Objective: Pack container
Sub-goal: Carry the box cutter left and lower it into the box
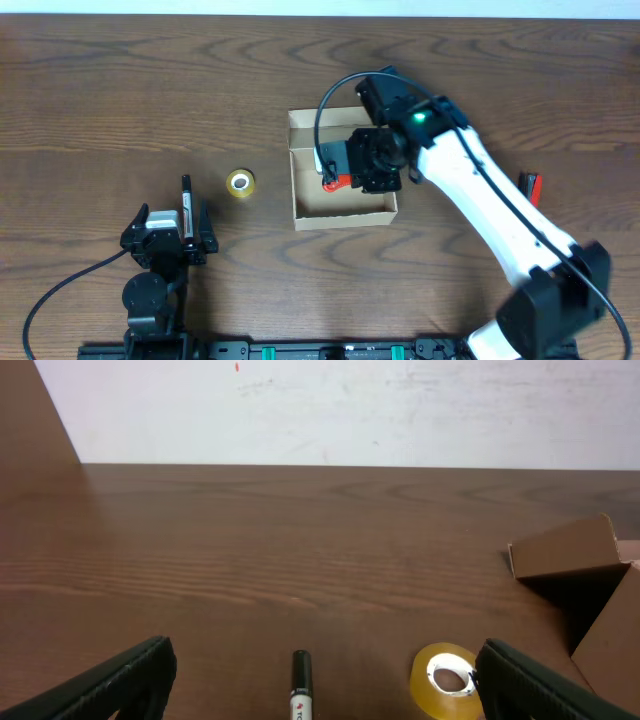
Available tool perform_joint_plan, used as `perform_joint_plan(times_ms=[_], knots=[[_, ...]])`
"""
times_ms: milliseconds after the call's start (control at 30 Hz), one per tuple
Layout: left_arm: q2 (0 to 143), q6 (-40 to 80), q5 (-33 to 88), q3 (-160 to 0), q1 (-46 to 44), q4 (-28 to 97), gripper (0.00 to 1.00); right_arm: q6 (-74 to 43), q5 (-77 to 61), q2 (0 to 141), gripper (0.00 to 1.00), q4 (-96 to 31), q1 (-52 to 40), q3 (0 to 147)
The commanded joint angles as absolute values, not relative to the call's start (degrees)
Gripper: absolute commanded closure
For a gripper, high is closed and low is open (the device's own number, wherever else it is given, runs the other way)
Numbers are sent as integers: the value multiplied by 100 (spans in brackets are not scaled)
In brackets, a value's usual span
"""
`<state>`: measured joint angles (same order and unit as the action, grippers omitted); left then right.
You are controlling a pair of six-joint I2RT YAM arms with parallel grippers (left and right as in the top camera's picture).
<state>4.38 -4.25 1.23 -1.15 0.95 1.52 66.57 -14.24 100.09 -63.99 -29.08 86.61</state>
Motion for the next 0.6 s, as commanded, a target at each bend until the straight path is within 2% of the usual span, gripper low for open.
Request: perform_joint_plan(times_ms=[0,333,567], knots=[[438,-357,150,-27,71,432,5,6781,-1345,10409,99,-6289,-2934,8656],[438,-357,150,-27,71,432,5,6501,-1398,11502,99,-5714,-2934,8652],[438,-360,150,-27,71,432,5,6254,-1398,11616,98,-5465,-2928,8652]])
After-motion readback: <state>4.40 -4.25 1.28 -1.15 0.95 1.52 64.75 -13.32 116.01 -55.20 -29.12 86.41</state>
